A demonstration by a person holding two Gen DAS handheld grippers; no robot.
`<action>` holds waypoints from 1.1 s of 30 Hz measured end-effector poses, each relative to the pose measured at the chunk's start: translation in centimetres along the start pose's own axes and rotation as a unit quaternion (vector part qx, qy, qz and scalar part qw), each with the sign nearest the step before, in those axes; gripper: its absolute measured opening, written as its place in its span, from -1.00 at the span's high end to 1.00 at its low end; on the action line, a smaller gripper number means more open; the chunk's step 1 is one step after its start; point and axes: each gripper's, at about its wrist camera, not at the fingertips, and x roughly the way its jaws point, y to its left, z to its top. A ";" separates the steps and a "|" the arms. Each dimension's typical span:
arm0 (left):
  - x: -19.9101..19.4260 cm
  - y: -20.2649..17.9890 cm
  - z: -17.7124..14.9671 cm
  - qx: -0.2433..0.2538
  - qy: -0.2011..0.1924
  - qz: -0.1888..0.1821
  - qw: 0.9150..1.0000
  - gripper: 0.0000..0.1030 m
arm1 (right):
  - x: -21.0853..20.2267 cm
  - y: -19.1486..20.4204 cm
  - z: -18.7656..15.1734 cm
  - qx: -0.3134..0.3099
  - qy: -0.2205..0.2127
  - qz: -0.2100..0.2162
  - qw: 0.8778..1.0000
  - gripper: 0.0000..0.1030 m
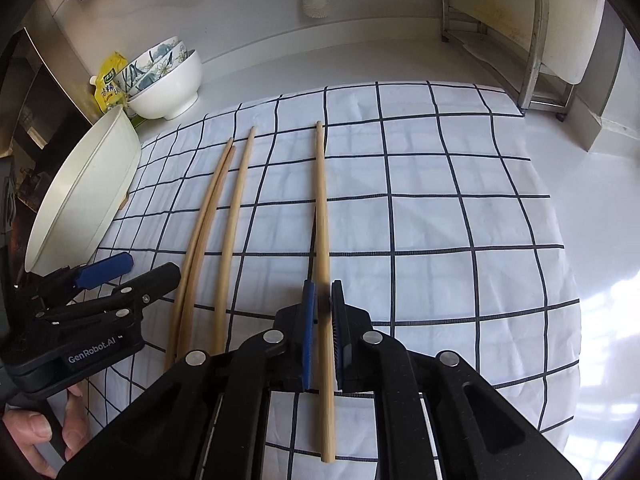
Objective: Organize utensils
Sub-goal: 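Lower the left tool onto one wooden chopstick and close it while the right tool grasps another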
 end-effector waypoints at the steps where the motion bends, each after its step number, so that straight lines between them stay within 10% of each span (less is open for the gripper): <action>1: 0.1 -0.1 0.0 0.001 0.001 0.001 1.000 -0.31 | 0.0 0.0 0.1 -0.002 -0.001 -0.002 1.000 0.83; 25: 1.3 0.7 0.8 -0.005 0.006 0.035 0.999 -0.40 | 1.9 1.5 1.0 -0.067 0.008 -0.044 0.997 0.63; 33: 1.5 0.0 1.6 0.001 -0.002 0.028 1.000 0.01 | 2.4 2.5 1.2 -0.089 -0.003 -0.062 0.994 0.69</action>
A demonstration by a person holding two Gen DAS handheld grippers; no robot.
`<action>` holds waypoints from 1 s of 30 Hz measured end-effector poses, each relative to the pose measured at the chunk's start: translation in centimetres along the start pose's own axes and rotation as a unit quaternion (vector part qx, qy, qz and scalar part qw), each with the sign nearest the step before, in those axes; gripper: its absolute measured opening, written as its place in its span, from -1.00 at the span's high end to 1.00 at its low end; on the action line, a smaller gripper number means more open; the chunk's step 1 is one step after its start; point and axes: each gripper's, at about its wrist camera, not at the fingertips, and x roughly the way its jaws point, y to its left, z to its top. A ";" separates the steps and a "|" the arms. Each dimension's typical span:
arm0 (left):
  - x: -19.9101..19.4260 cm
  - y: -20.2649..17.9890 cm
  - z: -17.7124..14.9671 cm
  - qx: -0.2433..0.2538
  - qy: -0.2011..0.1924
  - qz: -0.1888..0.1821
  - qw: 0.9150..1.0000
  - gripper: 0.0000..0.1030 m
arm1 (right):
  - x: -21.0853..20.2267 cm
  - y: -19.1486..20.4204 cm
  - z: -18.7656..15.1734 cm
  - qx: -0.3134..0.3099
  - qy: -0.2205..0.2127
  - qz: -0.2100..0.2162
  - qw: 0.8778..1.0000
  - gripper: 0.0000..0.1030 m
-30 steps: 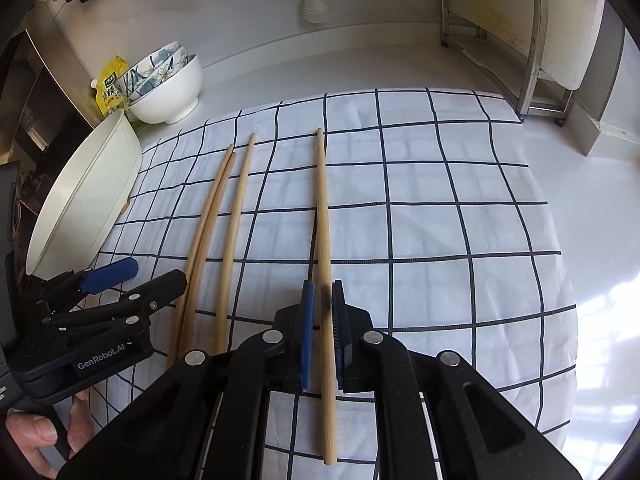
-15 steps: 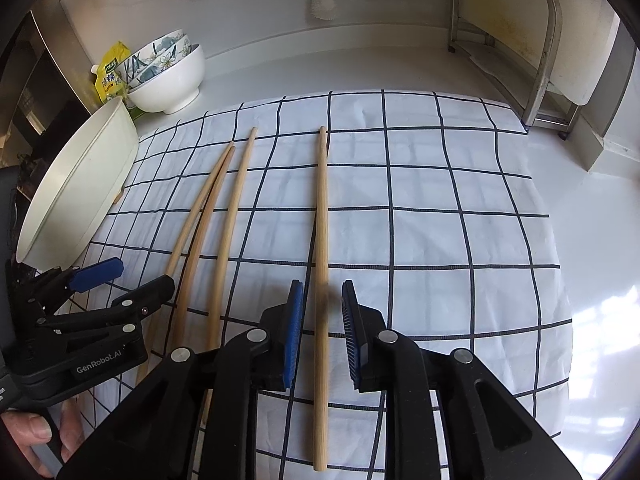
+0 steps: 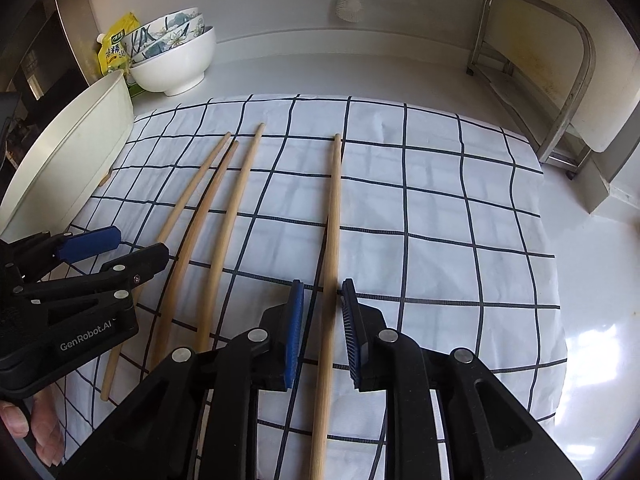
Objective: Organize utensils
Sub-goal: 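Lower the left tool onto one wooden chopstick and close it while the right tool grasps another, then lift the held chopsticks and carry both tools over the white basin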
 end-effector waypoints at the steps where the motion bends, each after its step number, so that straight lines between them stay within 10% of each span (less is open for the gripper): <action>1: -0.1 -0.1 0.0 0.002 -0.001 -0.002 1.000 0.12 | 0.0 0.0 0.0 -0.002 -0.001 -0.004 1.000 0.75; 7: -0.5 -0.4 -0.2 0.011 0.002 -0.015 1.000 0.85 | -0.1 -0.2 0.0 0.010 0.000 0.005 1.000 0.87; 30: -8.7 4.9 0.1 0.045 -0.014 -0.064 0.997 0.85 | -8.1 4.2 2.8 0.057 -0.047 0.058 0.996 0.87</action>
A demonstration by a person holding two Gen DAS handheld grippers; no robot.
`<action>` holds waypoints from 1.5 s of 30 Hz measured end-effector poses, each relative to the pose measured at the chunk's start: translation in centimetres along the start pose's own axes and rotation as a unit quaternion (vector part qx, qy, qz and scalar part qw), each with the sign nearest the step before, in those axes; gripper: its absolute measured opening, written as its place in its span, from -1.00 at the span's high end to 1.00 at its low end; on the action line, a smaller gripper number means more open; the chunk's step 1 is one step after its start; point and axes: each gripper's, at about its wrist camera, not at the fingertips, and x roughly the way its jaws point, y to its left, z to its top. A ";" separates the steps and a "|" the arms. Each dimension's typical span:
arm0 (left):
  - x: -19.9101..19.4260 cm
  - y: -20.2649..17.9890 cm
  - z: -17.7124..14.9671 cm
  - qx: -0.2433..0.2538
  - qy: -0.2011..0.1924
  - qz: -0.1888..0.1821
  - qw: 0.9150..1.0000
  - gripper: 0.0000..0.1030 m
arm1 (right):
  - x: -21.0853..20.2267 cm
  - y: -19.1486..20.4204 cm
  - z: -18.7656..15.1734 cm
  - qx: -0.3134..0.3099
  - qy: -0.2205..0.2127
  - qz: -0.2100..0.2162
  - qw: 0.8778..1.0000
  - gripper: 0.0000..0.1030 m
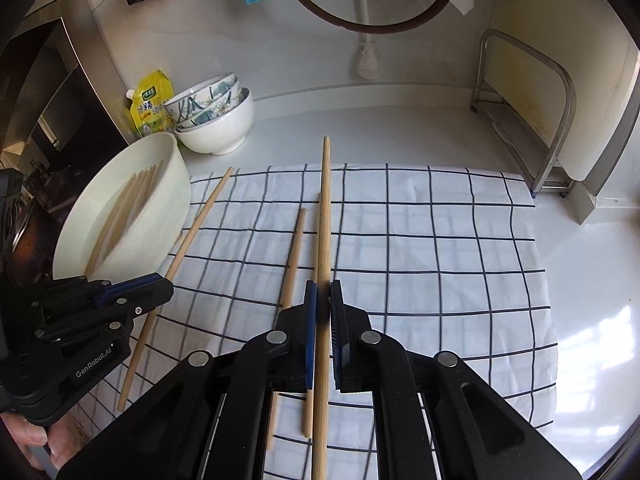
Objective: Organize utensils
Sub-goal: 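Lift the held chopsticks and carry both tools over the white basin, then open the left tool to drop its chopstick while the right tool releases its chopstick into the basin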
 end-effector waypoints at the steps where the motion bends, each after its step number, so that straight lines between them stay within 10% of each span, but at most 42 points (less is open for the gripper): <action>1: -0.5 0.6 0.2 0.000 -0.003 0.000 1.000 0.85 | -0.1 0.7 0.3 -0.003 -0.002 0.005 1.000 0.87; 11: -5.6 8.7 1.4 -0.005 -0.048 0.024 0.999 0.85 | 0.8 9.9 4.3 -0.042 -0.021 0.058 0.997 0.87; 24: -2.9 20.2 1.6 -0.042 -0.029 0.077 0.996 0.85 | 8.4 20.9 8.3 -0.078 0.017 0.091 0.993 0.87; 45: 1.5 24.8 1.8 -0.079 0.005 0.063 0.995 0.77 | 15.0 22.5 8.6 -0.053 0.095 0.086 0.990 0.79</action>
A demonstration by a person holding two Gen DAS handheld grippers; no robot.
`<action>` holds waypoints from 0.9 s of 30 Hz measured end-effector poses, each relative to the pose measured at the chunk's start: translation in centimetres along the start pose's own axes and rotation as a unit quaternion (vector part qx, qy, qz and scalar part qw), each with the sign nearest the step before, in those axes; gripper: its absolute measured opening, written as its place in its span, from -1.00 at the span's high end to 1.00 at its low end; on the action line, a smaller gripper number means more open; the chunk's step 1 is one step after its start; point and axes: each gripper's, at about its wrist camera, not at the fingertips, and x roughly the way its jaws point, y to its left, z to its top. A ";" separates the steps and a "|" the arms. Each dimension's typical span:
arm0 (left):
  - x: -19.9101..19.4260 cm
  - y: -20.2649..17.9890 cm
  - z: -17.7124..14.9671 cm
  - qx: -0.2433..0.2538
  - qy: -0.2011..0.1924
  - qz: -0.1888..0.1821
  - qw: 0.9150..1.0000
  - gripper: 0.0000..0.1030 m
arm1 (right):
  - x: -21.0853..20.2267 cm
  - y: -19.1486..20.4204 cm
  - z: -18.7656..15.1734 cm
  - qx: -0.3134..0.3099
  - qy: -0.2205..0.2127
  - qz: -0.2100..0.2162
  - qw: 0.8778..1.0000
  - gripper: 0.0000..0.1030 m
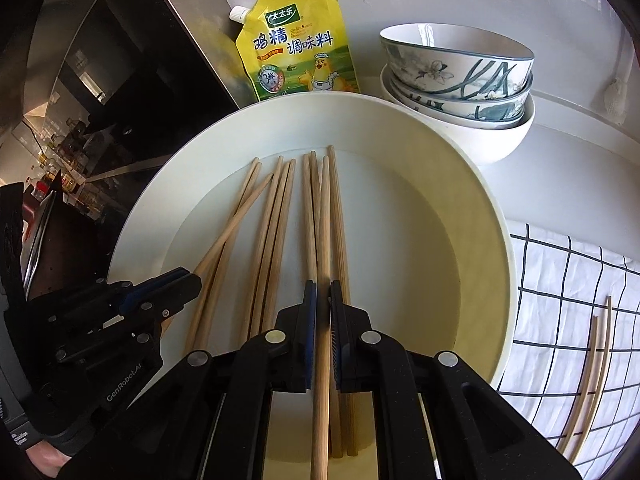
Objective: Organize utensils
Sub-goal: 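Open the left tool to drop its chopstick while the right tool releases its chopstick into the basin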
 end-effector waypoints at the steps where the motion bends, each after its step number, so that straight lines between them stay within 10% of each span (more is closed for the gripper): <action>1: -0.1 0.1 0.0 -0.002 -0.003 -0.001 1.000 0.66 | -0.2 0.0 0.0 -0.001 -0.005 -0.003 1.000 0.79; 27: -6.7 2.2 -1.2 -0.048 -0.060 0.034 0.996 0.08 | -7.2 -1.4 -3.7 0.003 -0.056 -0.001 0.998 0.75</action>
